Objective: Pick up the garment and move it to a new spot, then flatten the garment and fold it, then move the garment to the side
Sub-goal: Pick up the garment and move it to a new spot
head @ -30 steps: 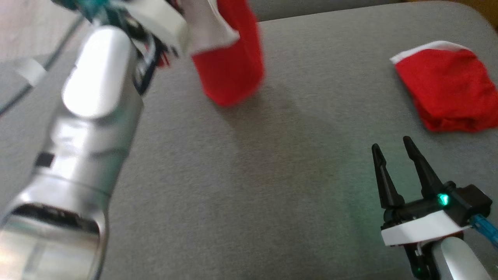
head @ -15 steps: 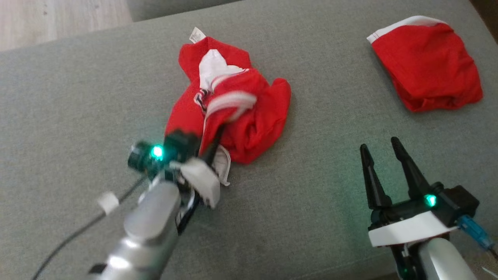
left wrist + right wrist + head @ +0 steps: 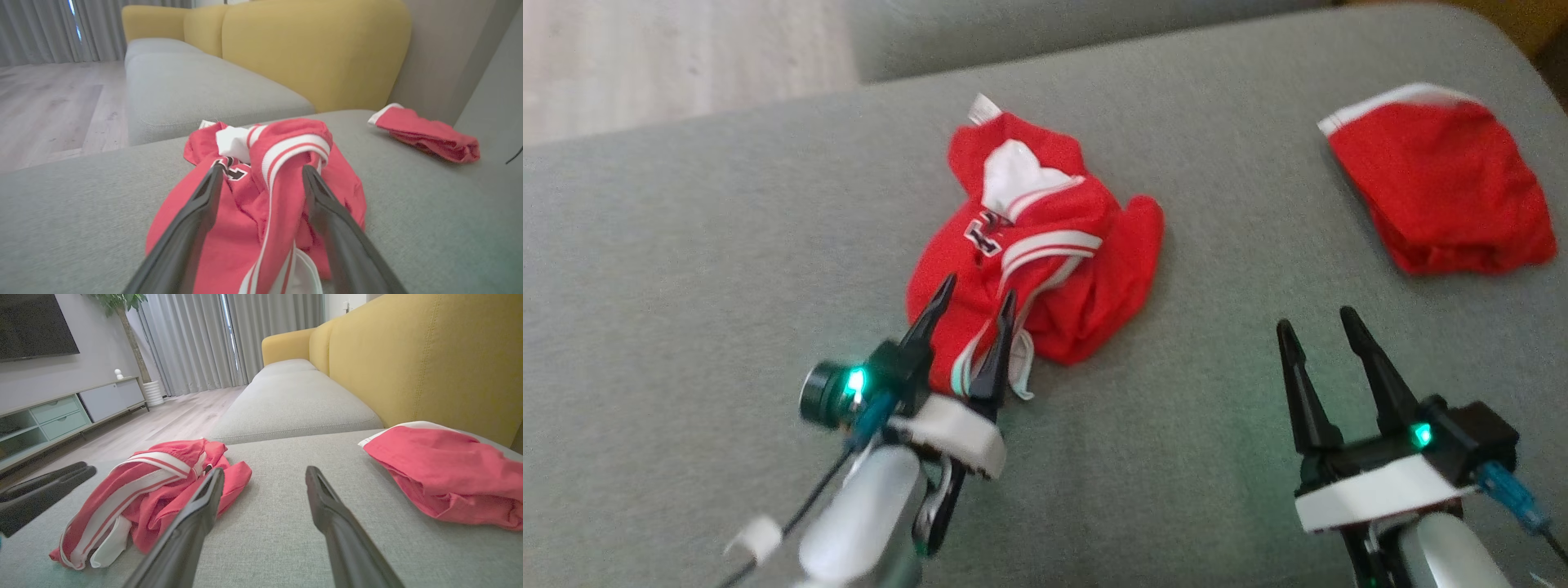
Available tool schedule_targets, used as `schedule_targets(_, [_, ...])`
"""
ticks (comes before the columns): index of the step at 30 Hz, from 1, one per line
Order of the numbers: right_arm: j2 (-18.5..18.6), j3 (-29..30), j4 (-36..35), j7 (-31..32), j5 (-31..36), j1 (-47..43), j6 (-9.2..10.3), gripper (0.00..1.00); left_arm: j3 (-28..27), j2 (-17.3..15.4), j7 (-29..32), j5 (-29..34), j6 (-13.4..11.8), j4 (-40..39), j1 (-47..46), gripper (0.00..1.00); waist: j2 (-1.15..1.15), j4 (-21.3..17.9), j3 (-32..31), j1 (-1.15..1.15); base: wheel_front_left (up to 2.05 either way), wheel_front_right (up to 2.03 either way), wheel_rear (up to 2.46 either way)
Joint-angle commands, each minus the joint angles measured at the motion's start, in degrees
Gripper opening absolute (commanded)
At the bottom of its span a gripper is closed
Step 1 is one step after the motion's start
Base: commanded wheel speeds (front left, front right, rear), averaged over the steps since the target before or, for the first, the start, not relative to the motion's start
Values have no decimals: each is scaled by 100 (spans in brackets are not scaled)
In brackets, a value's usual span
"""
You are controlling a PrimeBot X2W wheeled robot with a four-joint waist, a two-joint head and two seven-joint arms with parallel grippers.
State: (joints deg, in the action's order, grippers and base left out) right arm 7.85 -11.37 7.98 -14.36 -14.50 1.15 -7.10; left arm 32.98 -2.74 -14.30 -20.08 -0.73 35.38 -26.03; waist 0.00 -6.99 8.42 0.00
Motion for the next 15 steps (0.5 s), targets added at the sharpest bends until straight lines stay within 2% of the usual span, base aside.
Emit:
schedule_targets(1, [-12, -53, -137, -63, 56, -73, -39, 100, -325, -37, -67, 70, -132, -420, 191, 100, 0, 337, -382, 0, 0, 0, 0])
schedule_targets(9, [-128, 118, -48, -63, 140, -412, -39, 100, -1171, -71, -69, 275, -434, -1748, 1728, 100, 0, 916, -1021, 0, 0, 0, 0])
schedule_targets(15, [-216, 270, -51, -63, 191, -600, -39, 100, -1611, -78, -69, 478, -544, -2325, 2477, 100, 0, 1127, -1201, 0, 0, 0, 0])
